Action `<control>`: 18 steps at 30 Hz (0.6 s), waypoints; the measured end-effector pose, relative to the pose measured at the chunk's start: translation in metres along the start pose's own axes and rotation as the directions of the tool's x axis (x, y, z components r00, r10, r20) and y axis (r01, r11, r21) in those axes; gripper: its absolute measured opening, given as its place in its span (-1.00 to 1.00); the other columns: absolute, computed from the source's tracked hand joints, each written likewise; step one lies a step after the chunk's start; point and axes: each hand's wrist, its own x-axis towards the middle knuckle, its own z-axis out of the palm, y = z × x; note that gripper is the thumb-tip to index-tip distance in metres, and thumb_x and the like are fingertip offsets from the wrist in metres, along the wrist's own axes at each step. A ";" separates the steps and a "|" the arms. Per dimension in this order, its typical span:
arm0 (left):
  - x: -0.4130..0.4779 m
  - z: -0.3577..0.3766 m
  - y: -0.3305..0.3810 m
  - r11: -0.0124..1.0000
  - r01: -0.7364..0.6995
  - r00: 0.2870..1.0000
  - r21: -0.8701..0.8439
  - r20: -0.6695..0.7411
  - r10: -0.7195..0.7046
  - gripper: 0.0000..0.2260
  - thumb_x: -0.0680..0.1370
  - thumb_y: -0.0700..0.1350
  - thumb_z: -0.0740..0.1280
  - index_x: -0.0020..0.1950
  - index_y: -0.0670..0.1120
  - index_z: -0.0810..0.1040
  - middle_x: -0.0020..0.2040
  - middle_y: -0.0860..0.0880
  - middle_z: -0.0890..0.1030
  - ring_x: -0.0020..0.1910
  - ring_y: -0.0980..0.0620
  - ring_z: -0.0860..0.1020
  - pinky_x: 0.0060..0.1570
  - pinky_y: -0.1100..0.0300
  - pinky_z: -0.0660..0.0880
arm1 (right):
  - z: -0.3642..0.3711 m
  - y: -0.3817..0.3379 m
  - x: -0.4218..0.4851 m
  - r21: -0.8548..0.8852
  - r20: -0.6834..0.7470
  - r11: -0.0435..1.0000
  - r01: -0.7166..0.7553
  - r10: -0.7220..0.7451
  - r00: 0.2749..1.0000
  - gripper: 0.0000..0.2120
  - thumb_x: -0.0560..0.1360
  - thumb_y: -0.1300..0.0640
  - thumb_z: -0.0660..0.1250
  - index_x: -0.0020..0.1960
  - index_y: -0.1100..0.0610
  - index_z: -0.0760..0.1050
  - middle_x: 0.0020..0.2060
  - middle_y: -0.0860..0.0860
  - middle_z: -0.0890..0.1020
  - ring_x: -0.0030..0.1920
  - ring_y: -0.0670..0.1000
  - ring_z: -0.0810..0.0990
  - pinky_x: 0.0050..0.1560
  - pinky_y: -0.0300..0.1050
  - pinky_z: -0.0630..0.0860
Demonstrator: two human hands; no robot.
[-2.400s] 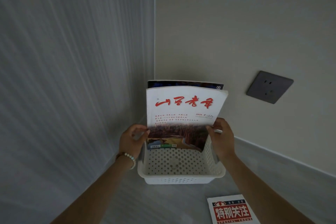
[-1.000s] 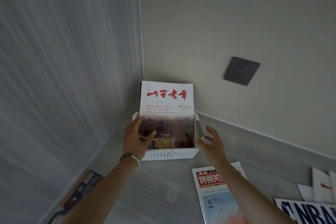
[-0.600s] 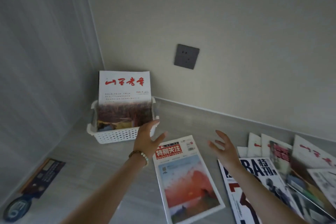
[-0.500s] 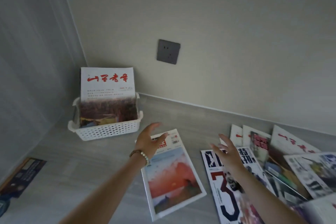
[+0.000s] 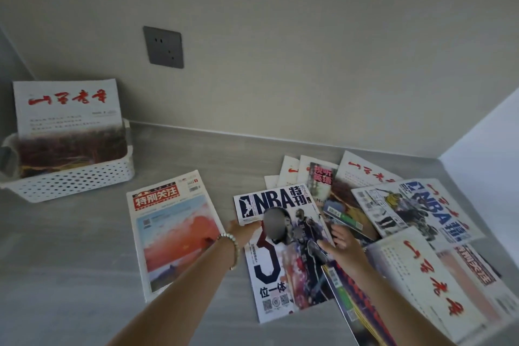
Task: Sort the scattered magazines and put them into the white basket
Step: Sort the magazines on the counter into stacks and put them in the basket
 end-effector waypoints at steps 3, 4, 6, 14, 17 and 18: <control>0.004 -0.002 -0.003 0.997 0.047 0.998 -0.066 -0.041 -0.050 -0.48 0.48 -0.03 0.36 0.34 -0.26 0.36 0.25 -0.16 0.50 -0.02 -0.01 0.50 0.12 0.14 0.49 | 0.001 0.003 0.003 0.037 -0.019 0.999 -0.010 0.011 1.000 -0.41 0.36 0.16 0.50 0.31 0.20 0.35 0.27 0.12 0.48 0.20 0.01 0.46 0.23 -0.17 0.32; 0.003 -0.003 -0.005 0.997 0.035 0.998 -0.070 -0.050 -0.038 -0.52 0.48 -0.07 0.37 0.32 -0.26 0.39 0.26 -0.18 0.50 0.06 -0.05 0.53 0.20 0.07 0.48 | 0.001 0.004 0.005 0.051 -0.025 0.999 -0.018 0.019 1.000 -0.40 0.35 0.15 0.50 0.32 0.19 0.35 0.28 0.12 0.48 0.23 0.04 0.47 0.24 -0.15 0.33; -0.002 -0.001 -0.009 0.998 -0.046 0.999 -0.037 -0.020 0.045 -0.59 0.50 -0.18 0.34 0.32 -0.22 0.39 0.24 -0.19 0.53 0.16 -0.11 0.53 0.21 -0.01 0.48 | 0.001 0.005 0.008 0.074 -0.039 0.997 -0.032 0.035 0.999 -0.39 0.34 0.14 0.51 0.32 0.18 0.37 0.28 0.12 0.48 0.27 0.09 0.47 0.29 -0.07 0.34; -0.029 -0.008 0.010 0.890 -0.390 0.896 -0.236 0.128 0.426 -0.48 0.50 -0.32 0.28 0.38 0.08 0.28 0.01 0.04 0.64 -0.06 0.12 0.62 -0.16 0.19 0.62 | 0.009 -0.019 0.016 0.151 -0.017 0.987 -0.059 0.062 0.998 -0.42 0.41 -0.04 0.42 0.34 0.13 0.33 0.20 0.07 0.56 0.11 0.06 0.53 0.14 -0.07 0.40; -0.038 -0.034 0.033 0.856 -0.427 0.865 -0.292 0.143 0.481 -0.51 0.49 -0.29 0.30 0.28 0.18 0.36 -0.11 0.15 0.67 -0.16 0.24 0.64 -0.29 0.29 0.59 | 0.028 -0.045 0.016 0.265 0.167 0.962 -0.063 0.019 0.986 -0.41 0.36 -0.21 0.32 0.21 0.18 0.46 0.00 0.06 0.66 0.05 0.11 0.62 0.15 0.05 0.50; -0.041 -0.046 0.040 0.848 -0.431 0.860 -0.308 0.143 0.489 -0.52 0.49 -0.29 0.31 0.26 0.21 0.37 -0.08 0.13 0.67 -0.12 0.21 0.64 -0.28 0.25 0.60 | 0.035 -0.056 0.016 0.354 0.209 0.932 -0.085 0.009 0.978 -0.47 0.35 -0.17 0.33 0.14 0.19 0.50 -0.08 0.10 0.66 -0.04 0.13 0.64 0.07 0.06 0.55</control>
